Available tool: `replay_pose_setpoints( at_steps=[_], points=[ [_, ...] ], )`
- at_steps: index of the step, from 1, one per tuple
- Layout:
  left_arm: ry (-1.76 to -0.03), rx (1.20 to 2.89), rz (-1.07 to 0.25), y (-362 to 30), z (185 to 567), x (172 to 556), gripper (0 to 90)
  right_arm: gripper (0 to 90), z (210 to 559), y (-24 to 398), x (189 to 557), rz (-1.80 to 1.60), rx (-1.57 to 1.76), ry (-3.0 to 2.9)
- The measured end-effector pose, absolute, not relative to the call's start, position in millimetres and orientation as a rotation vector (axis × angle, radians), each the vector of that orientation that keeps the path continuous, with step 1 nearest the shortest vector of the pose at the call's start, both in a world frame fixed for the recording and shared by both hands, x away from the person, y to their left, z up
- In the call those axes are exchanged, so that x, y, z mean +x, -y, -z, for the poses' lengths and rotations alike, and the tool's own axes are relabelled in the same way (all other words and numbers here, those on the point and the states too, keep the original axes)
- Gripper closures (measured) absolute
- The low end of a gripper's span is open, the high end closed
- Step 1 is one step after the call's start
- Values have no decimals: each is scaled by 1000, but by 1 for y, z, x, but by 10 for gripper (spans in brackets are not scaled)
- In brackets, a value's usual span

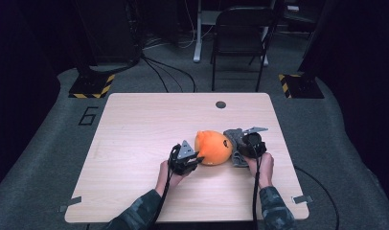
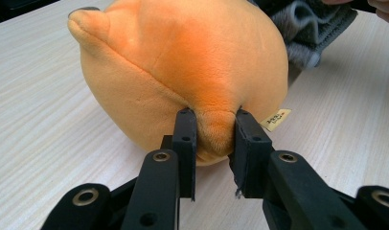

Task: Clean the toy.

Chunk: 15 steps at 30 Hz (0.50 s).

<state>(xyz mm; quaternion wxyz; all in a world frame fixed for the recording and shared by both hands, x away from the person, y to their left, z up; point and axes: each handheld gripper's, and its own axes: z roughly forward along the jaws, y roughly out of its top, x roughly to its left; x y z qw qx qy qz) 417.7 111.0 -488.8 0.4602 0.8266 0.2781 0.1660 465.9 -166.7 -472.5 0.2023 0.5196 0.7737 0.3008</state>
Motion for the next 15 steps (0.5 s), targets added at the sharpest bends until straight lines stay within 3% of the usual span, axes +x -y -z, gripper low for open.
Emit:
replay_pose_setpoints(
  at_steps=[7,10,15],
  points=[
    [-686,2031,-409,-111,488,418,735,746,444,170,458,-957,1405,-2113],
    [-679,2031,-413,-110,488,418,735,745,414,146,442,-1139,1289,-2146],
    [-683,2034,-413,-111,488,418,735,741,409,97,428,-1187,1135,-2254]
  ],
)
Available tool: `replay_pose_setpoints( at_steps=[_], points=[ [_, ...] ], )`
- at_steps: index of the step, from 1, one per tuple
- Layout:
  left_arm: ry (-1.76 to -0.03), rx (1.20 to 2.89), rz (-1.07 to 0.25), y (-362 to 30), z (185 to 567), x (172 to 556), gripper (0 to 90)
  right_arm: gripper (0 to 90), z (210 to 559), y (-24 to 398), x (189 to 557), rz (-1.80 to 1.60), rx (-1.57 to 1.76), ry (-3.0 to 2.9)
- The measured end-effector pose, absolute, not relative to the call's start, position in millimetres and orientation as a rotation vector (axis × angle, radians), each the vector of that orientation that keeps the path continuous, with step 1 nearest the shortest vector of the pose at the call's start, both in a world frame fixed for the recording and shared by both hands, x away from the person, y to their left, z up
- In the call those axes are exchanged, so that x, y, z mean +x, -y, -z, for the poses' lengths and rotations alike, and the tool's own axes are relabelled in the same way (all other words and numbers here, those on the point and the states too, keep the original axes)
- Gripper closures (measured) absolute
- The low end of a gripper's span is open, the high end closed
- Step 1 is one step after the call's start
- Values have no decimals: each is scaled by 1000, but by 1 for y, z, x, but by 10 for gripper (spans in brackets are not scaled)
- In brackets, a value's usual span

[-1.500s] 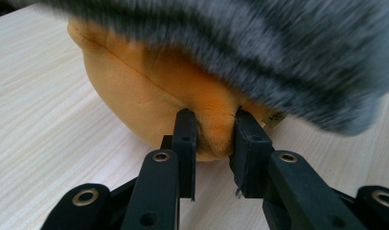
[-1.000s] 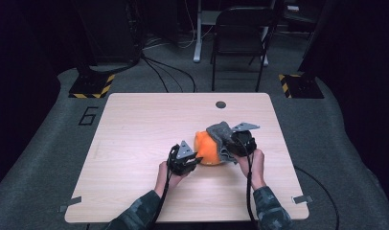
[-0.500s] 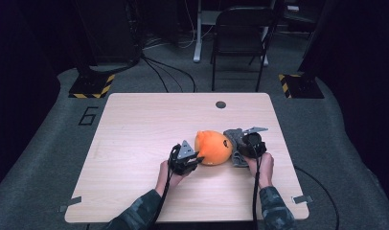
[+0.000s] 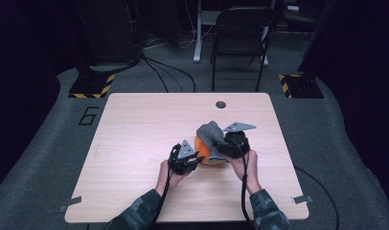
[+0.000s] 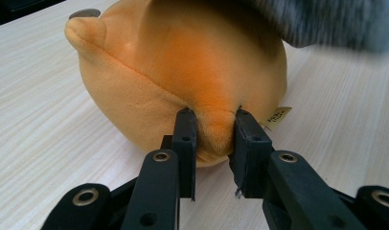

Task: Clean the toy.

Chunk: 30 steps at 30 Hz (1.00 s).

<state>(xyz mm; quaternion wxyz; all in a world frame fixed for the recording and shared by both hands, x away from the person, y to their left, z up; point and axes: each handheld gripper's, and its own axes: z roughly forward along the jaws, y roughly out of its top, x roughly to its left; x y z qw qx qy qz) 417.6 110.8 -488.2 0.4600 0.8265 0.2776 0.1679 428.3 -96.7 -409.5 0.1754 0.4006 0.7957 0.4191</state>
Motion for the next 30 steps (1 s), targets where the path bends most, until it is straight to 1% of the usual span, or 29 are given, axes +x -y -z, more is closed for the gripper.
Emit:
replay_pose_setpoints(
  at_steps=[3,8,18,27,30],
  points=[
    [-682,2037,-416,-111,488,417,736,739,420,84,429,-1106,1089,-2278],
    [-681,2034,-413,-112,489,417,736,739,420,89,431,-1031,1079,-2235],
    [-672,2040,-418,-110,489,418,737,739,432,126,444,-956,1225,-2165],
    [-677,2039,-410,-110,489,418,736,740,466,163,462,-833,1415,-2147],
    [-678,2033,-402,-110,488,419,735,740,467,176,465,-930,1493,-2149]
  ],
)
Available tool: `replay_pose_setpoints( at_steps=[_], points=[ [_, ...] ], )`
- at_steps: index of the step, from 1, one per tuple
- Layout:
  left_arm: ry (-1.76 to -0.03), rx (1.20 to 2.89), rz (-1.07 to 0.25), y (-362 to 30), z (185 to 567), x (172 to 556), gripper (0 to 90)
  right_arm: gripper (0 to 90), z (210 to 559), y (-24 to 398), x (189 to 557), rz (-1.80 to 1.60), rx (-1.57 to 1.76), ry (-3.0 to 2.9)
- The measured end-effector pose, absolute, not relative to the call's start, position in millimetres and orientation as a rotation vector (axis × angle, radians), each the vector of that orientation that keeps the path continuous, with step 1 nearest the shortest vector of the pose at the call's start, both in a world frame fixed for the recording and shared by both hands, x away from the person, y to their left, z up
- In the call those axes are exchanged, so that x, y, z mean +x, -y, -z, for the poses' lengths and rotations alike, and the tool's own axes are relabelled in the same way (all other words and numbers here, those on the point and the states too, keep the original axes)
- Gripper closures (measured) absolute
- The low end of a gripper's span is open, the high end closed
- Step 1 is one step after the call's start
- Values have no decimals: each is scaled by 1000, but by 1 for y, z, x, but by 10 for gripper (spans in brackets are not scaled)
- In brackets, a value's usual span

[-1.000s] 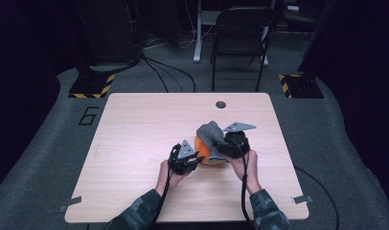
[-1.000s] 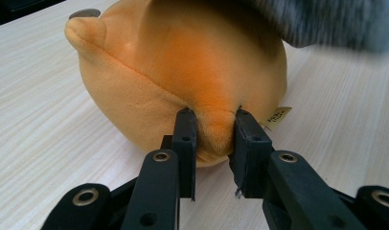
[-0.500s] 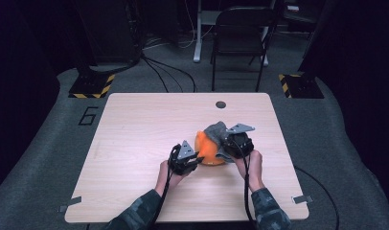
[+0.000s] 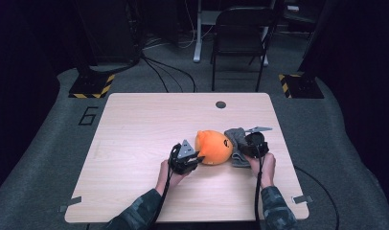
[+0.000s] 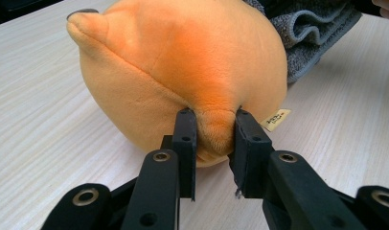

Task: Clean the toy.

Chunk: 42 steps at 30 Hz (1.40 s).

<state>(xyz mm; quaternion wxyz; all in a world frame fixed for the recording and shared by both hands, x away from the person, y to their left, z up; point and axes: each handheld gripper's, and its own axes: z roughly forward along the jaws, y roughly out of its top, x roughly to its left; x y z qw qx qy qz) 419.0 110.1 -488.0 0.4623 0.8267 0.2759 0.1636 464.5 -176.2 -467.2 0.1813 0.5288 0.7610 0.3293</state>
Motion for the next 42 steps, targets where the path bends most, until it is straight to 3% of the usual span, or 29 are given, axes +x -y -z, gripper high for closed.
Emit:
replay_pose_setpoints(
  at_steps=[4,10,17,29,42],
  points=[
    [-675,2031,-400,-111,489,419,735,741,441,180,457,-1101,1490,-2117],
    [-675,2035,-412,-110,488,418,735,742,399,128,431,-1283,1233,-2177],
    [-677,2039,-411,-110,489,418,734,741,418,80,425,-1138,1081,-2293],
    [-676,2035,-394,-112,490,418,734,741,424,94,431,-979,1066,-2227],
    [-675,2030,-394,-111,490,420,734,745,444,143,450,-862,1293,-2146]
  ],
)
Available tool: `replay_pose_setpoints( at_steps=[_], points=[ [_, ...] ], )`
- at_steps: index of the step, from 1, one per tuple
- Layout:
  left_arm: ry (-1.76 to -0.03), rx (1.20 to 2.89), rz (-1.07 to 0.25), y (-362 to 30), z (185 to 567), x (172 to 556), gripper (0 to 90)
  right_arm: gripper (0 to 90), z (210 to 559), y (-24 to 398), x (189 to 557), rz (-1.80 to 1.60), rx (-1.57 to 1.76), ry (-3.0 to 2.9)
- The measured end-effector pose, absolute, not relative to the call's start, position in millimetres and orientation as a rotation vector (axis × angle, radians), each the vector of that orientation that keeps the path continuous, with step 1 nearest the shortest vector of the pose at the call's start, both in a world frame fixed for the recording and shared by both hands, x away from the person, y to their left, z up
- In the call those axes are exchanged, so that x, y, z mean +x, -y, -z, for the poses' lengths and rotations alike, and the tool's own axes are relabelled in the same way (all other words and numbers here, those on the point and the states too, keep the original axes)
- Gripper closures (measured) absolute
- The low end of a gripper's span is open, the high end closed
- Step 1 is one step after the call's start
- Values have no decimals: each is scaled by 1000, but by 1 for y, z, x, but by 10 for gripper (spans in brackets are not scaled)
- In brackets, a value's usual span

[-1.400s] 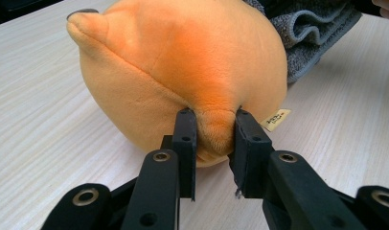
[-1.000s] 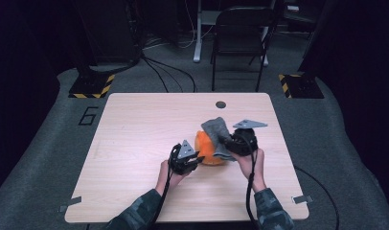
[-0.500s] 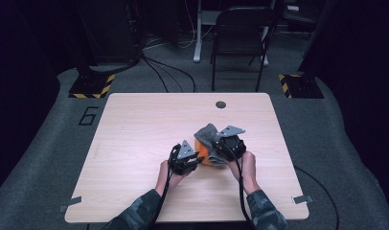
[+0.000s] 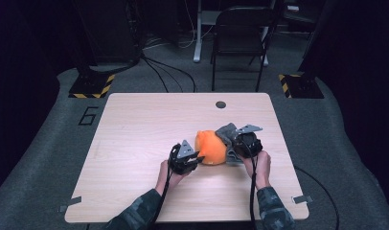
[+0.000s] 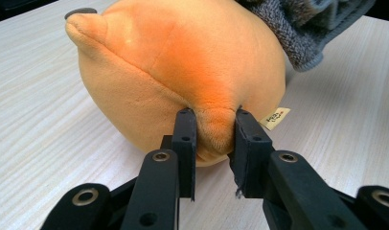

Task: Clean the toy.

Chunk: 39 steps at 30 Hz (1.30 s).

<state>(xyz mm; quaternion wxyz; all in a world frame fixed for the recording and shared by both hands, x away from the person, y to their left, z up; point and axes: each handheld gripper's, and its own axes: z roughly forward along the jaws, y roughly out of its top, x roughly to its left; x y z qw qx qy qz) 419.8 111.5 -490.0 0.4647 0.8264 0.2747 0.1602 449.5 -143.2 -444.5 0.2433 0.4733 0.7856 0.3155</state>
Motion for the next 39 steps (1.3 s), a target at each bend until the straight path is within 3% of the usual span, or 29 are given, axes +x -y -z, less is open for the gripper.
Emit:
replay_pose_setpoints(
  at_steps=[13,17,26,31,35,39],
  points=[
    [-683,2025,-383,-112,490,421,734,746,491,170,469,-701,1439,-2214],
    [-682,2027,-381,-112,489,421,734,753,481,172,466,-681,1429,-2194],
    [-690,2013,-375,-113,491,422,734,757,403,146,435,-1037,1236,-2107],
    [-688,2027,-366,-115,492,425,730,776,430,112,439,-858,1179,-2223],
    [-665,2019,-349,-118,495,427,711,778,441,111,444,-860,1170,-2236],
    [-648,2010,-370,-121,495,426,609,778,442,112,444,-871,1174,-2235]
  ],
)
